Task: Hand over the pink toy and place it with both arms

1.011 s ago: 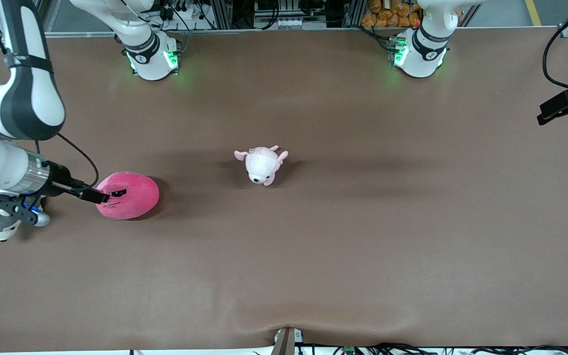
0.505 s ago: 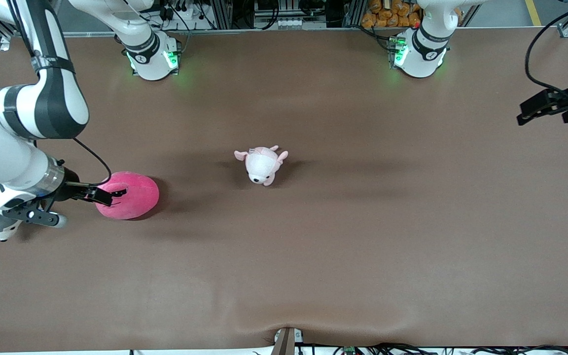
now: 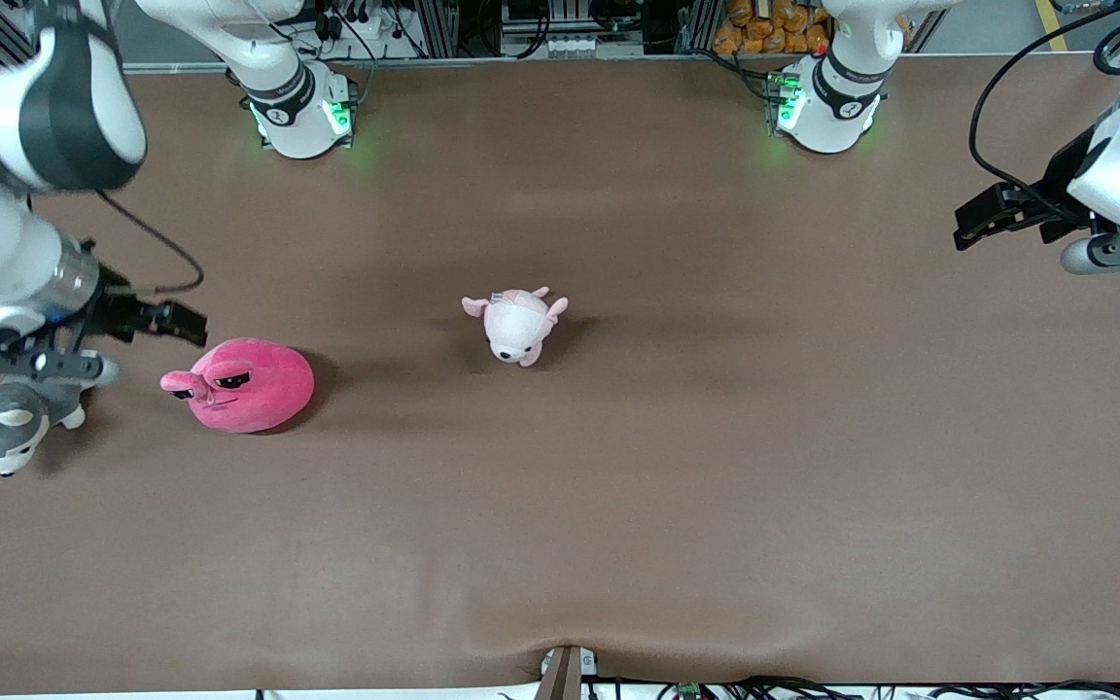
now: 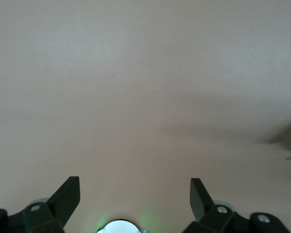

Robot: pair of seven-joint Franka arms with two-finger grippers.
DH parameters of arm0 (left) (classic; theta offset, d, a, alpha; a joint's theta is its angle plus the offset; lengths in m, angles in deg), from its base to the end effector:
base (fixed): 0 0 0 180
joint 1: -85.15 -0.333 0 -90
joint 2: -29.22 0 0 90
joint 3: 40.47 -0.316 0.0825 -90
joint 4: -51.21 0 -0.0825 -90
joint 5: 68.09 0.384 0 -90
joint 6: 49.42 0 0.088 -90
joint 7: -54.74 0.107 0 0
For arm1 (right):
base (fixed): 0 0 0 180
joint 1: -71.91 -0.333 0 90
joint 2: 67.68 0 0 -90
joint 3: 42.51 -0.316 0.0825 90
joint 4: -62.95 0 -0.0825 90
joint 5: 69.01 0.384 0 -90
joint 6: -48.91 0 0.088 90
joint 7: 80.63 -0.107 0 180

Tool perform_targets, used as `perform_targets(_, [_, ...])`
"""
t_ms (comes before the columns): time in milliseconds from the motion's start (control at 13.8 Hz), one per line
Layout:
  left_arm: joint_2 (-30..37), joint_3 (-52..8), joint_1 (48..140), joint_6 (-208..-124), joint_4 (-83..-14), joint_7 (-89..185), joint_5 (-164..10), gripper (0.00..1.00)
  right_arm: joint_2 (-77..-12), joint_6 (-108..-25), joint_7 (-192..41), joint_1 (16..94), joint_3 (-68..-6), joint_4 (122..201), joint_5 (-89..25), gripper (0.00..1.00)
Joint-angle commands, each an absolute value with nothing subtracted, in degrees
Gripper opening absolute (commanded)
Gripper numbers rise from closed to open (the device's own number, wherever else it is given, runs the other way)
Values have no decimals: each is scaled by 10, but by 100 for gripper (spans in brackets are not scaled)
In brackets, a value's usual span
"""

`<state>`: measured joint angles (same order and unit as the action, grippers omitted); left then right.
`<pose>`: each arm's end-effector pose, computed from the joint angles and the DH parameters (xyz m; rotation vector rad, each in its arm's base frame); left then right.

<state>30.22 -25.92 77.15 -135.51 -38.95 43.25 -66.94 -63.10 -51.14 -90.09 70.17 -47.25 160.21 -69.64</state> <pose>0.5386 -0.0608 0.6267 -3.1051 -0.1355 0.0772 0.5813 0.0635 0.5338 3.1318 -0.0784 -0.0471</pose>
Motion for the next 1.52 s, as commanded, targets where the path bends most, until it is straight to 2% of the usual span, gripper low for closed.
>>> perform_targets(0, [314,-261,761,-1350,-396,441,-663,100,-640,-496,-913,702,-479,1560,-699,100])
perform_targets(217, [330,-260,756,-1352,-407,441,-662,100,-643,-477,-909,716,-461,1525,-697,100])
perform_targets(433, [329,-256,757,-1351,-408,440,-662,100,-690,-416,-906,715,-432,1535,-685,100])
perform_targets(650, [326,-255,759,-1343,-407,434,-662,100,-703,-384,-879,710,-393,1538,-678,100])
perform_targets(1444, [326,-243,759,-1331,-391,494,-630,100,-705,-364,-849,713,-391,1552,-678,100])
